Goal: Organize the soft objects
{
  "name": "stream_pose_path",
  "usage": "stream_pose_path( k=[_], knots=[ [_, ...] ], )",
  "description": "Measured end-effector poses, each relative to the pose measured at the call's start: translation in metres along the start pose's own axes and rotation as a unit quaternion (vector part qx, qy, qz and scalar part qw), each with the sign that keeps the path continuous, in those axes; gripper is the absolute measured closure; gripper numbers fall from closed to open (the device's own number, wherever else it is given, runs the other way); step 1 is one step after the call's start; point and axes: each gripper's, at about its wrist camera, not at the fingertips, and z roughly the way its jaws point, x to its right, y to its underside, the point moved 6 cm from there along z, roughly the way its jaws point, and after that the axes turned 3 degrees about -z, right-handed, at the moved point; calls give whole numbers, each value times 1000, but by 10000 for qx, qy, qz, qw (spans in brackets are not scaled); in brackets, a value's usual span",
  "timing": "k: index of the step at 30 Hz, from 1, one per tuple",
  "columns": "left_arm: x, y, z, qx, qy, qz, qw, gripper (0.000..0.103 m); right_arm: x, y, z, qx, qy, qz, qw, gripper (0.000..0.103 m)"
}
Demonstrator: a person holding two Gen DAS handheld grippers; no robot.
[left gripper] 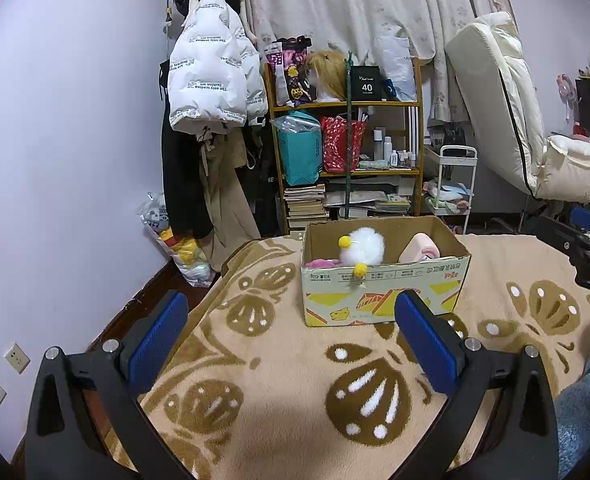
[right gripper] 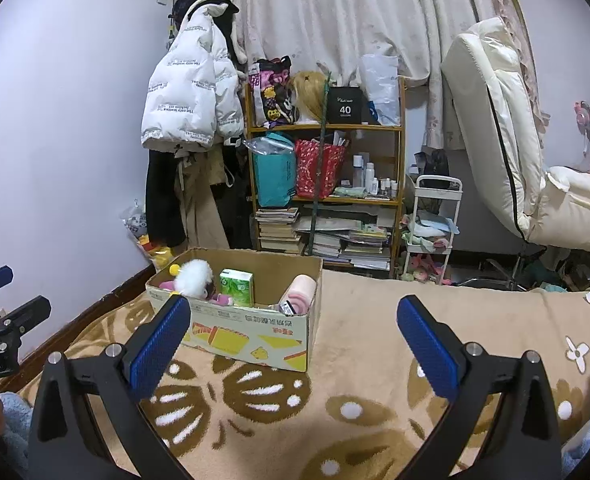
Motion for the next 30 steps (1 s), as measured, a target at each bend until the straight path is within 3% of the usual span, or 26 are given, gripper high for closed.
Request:
stream_pose_path(
  k=[30],
  knots=[
    [3,4,3,-43,43,56,10000,1,6,5,2,-46,37,124,9999,0]
  ],
)
